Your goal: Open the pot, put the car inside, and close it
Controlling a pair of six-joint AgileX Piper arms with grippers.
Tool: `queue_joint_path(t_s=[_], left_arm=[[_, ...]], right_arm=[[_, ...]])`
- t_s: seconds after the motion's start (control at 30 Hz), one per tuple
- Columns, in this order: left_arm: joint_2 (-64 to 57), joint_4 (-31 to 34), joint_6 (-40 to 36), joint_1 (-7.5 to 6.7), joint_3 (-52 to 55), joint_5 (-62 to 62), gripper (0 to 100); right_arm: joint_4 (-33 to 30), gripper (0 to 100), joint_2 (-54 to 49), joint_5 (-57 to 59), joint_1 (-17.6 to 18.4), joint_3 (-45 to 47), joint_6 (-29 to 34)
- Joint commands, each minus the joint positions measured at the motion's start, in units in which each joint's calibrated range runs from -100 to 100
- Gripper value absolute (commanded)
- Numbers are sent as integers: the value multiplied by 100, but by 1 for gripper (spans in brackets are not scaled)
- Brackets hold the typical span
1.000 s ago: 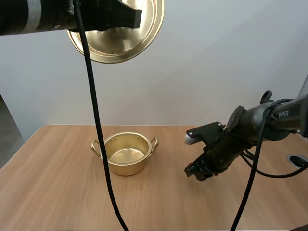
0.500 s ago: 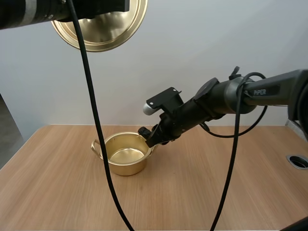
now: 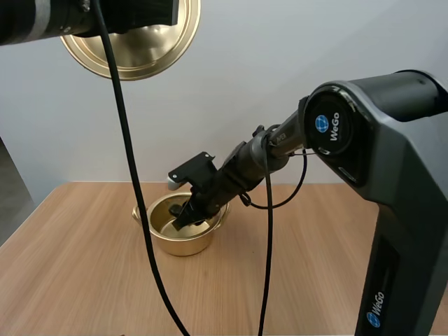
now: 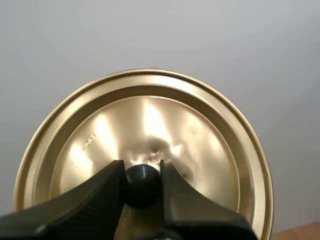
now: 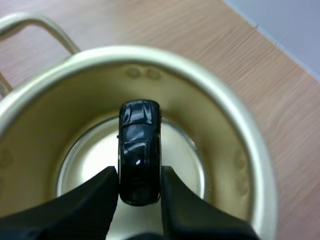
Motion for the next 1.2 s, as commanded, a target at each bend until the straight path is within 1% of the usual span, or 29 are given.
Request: queue_joint_path(t_s=[0.0, 0.03, 0.07, 0.1, 0.13, 0.2, 0.27, 0.33, 0.4, 0.47, 0.53, 0.6, 0.7, 0.8, 0.83, 0.87, 0.97, 1.07, 1.1, 1.17], left_arm=[[10, 12, 5, 2, 4, -4, 0], [10, 11, 14, 2, 4, -4, 0], [10, 11, 47, 2, 4, -4, 0], [10, 24, 71, 2, 4, -4, 0], [10, 24, 99, 2, 4, -4, 0], [22, 71, 151, 2, 19, -4, 0], [94, 201, 151, 2, 67, 104, 0], [199, 201, 151, 2, 172, 284, 0], [351, 174, 151, 2, 267, 551, 0], [566, 149, 241, 2, 396, 947, 0], [826, 125, 506, -9, 520, 1298, 0], [1107, 125, 768, -44, 648, 1570, 0], [1571, 264, 998, -139, 956, 1723, 0], [2166, 431, 1244, -346, 1363, 1723, 0], [2336, 514, 1307, -434, 1454, 1691, 0], [2511, 567, 1335, -489, 1517, 1605, 0], [3152, 945, 1345, -780, 1759, 686, 0], [3670, 1254, 1345, -1076, 1794, 299, 0], [3808, 1325, 1313, -1164, 1794, 161, 0], [3970, 1354, 1256, -1286, 1794, -162, 0]], right_arm=[[23, 67, -20, -68, -3, -2, -3], [38, 57, -67, -53, -3, -2, 8], [77, 40, -137, 7, -3, -2, 8], [110, 17, -231, 67, -3, -2, 8], [136, 0, -362, 127, -3, -2, 8], [167, 0, -683, 89, -3, 11, 181], [6, 0, -1084, 49, -35, 11, 498], [-455, 0, -1584, 32, -149, 11, 985], [-1148, 0, -2075, 31, -328, 11, 1521], [-1786, 0, -2518, 87, -619, 21, 2150], [-2173, 0, -2920, 305, -974, 21, 2595], [-2223, 0, -3280, 592, -1355, 21, 2699], [-2053, 0, -3858, 1111, -1857, 21, 2712], [-1989, 0, -4542, 1378, -2236, 21, 2653], [-1989, 0, -4699, 1419, -2280, 21, 2645], [-1989, 0, -4895, 1459, -2337, 21, 2621], [-2003, 0, -5325, 1662, -2392, 21, 2621], [-2003, 0, -5563, 2066, -2392, 21, 2621], [-2003, 0, -5605, 2182, -2392, 21, 2637], [-2043, 0, -5653, 2317, -2399, 21, 2711]])
